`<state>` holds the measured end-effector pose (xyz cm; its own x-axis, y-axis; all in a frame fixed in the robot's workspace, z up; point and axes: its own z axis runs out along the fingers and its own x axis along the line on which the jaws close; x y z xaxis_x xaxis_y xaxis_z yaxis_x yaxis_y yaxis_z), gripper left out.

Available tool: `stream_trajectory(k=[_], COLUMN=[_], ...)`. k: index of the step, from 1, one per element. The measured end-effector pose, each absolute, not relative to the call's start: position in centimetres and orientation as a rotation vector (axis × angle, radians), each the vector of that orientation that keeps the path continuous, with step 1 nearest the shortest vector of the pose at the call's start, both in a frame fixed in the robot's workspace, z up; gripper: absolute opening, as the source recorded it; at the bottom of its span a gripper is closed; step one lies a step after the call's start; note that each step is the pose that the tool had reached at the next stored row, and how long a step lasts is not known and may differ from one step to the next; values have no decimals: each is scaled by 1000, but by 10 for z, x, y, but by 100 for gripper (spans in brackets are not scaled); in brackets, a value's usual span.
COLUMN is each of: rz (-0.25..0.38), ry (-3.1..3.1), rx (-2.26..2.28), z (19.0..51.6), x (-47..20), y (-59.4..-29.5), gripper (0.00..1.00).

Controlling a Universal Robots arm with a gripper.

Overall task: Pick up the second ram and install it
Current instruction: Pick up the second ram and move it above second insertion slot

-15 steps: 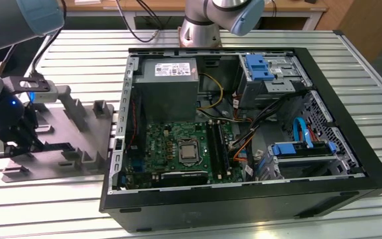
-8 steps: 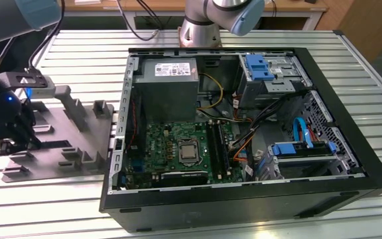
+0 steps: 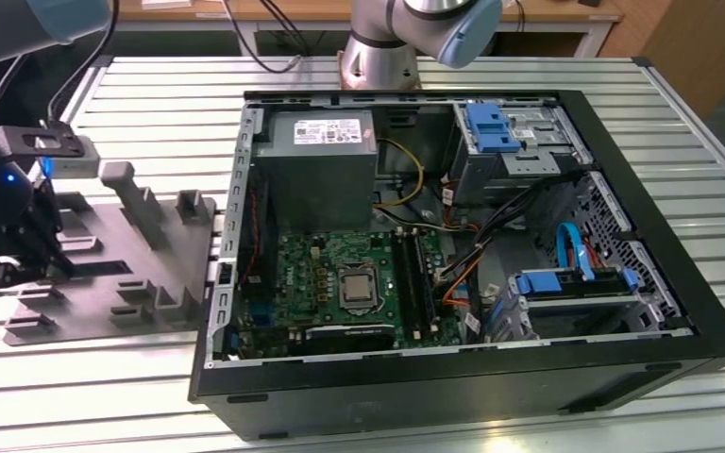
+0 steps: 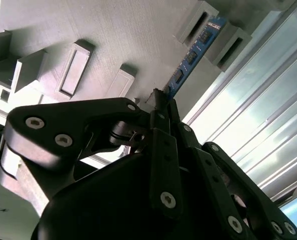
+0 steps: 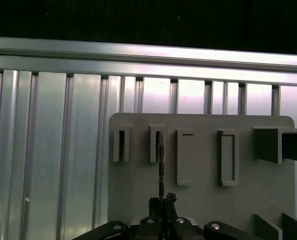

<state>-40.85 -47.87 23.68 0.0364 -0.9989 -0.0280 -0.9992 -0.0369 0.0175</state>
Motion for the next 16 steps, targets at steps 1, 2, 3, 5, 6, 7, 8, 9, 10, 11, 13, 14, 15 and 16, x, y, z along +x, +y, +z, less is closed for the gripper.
stream_trajectory(k=[1,2,3,5,6,7,8,9,10,11,13,14,15,16], rz=[51,51,51,51,51,51,51,51,51,51,51,51,51,51], ry=[2175,2175,2175,2175,2175,2175,2175,2175,2175,2175,2175,2175,2175,2175], rx=[-2257,-2257,-2257,-2257,-2257,-2257,-2257,-2257,-2257,-2257,-2257,-2257,-2257,-2257], z=[238,239,240,243,244,245,247,248,249,250,252,253,255,256], x=[-409,-408,-408,-409,-409,-408,-408,-408,-408,-408,-408,-408,-408,-408], y=[-479,-479,-479,-479,-479,-479,-479,-479,-479,-479,-479,-479,-479,-479], gripper=[14,14,14,14,14,14,14,14,14,14,14,14,14,14])
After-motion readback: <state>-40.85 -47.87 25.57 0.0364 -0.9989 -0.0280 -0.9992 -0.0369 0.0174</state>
